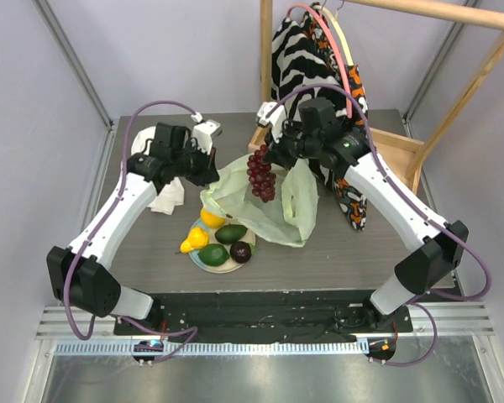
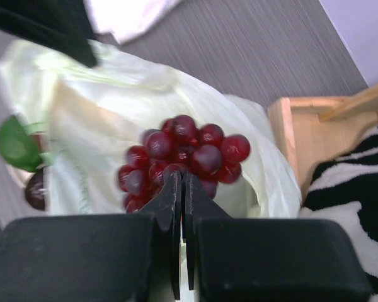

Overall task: Take the fake fruits out of the plastic bag
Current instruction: Take out the fake fruit from the plastic bag, then place the fake fruit on the plate.

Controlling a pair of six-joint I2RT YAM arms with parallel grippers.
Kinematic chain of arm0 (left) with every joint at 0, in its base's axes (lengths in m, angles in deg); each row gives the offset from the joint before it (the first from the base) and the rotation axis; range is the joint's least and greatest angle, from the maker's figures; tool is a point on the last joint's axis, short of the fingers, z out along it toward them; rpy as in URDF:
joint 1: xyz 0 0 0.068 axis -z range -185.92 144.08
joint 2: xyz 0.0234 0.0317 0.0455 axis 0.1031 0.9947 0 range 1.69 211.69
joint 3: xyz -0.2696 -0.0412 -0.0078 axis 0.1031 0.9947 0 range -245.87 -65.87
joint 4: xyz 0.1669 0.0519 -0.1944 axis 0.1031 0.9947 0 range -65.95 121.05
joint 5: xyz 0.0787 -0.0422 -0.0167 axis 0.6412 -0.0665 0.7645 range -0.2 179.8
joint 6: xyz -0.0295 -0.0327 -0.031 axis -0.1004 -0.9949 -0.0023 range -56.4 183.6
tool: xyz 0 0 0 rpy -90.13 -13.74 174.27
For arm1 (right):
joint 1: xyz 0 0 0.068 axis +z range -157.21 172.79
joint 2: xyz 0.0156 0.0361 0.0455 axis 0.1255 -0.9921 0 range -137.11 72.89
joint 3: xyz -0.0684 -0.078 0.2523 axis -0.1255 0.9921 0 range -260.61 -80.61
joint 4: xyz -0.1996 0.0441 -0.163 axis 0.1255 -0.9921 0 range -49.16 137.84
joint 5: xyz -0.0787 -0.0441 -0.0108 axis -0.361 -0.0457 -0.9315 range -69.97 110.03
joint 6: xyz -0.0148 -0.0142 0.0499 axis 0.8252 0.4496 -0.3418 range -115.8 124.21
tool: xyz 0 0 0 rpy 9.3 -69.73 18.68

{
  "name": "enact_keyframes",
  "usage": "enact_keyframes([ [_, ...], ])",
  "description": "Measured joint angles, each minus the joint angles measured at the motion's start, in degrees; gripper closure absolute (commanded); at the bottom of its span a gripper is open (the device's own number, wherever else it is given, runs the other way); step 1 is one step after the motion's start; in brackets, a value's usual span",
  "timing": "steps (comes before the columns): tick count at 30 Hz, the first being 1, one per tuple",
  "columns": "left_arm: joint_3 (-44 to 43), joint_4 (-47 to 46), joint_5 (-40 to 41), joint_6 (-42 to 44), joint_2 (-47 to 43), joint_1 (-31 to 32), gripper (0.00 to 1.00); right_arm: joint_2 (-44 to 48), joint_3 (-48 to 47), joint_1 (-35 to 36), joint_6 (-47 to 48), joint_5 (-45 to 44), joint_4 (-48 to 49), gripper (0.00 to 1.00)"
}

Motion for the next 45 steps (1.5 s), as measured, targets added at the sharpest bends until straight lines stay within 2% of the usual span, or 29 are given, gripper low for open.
enact_keyframes([
  [2, -1.8, -0.4, 1.7, -0.5, 1.6, 0.0, 0.99, 0.9, -1.9, 0.0, -0.8, 2.8, -1.7, 0.99],
  [4, -4.3, -1.3, 3.3, -0.6, 3.8, 0.0, 0.85, 1.4, -4.2, 0.0, -1.6, 6.2, -3.7, 0.99],
  [5, -6.3, -1.4, 4.1, -0.6, 5.5, 0.0, 0.75, 1.5, -5.4, 0.2, -2.0, 7.9, -4.7, 0.99],
  [6, -7.6, -1.7, 4.7, -0.4, 6.7, 0.0, 0.48, 1.6, -6.4, 0.3, -2.4, 9.1, -5.3, 0.99],
  [9, -12.4, -2.0, 6.3, 0.3, 10.2, 0.0, 0.27, 1.6, -10.0, 1.6, -3.4, 13.0, -7.7, 0.99],
  [11, -14.9, -2.1, 7.8, 0.6, 11.7, 0.0, 0.18, 1.6, -11.8, 3.2, -3.9, 15.2, -9.2, 0.99],
  [14, -16.3, -2.3, 9.9, 1.3, 11.7, 0.0, 0.13, 1.5, -14.0, 6.5, -4.1, 17.8, -12.2, 0.99],
  [21, -15.6, -2.2, 13.9, 2.7, 7.6, -0.3, 0.11, 0.2, -15.9, 12.4, -5.4, 22.8, -17.3, 0.99],
  [34, -11.7, -2.7, 16.4, 2.8, -10.4, -7.4, 0.12, -4.8, -14.2, 13.2, -15.6, 28.6, -18.6, 0.99],
  [45, -5.8, -2.6, 14.4, 2.2, -17.2, -11.5, 0.12, -11.7, -13.6, 14.2, -21.0, 28.6, -14.5, 0.99],
])
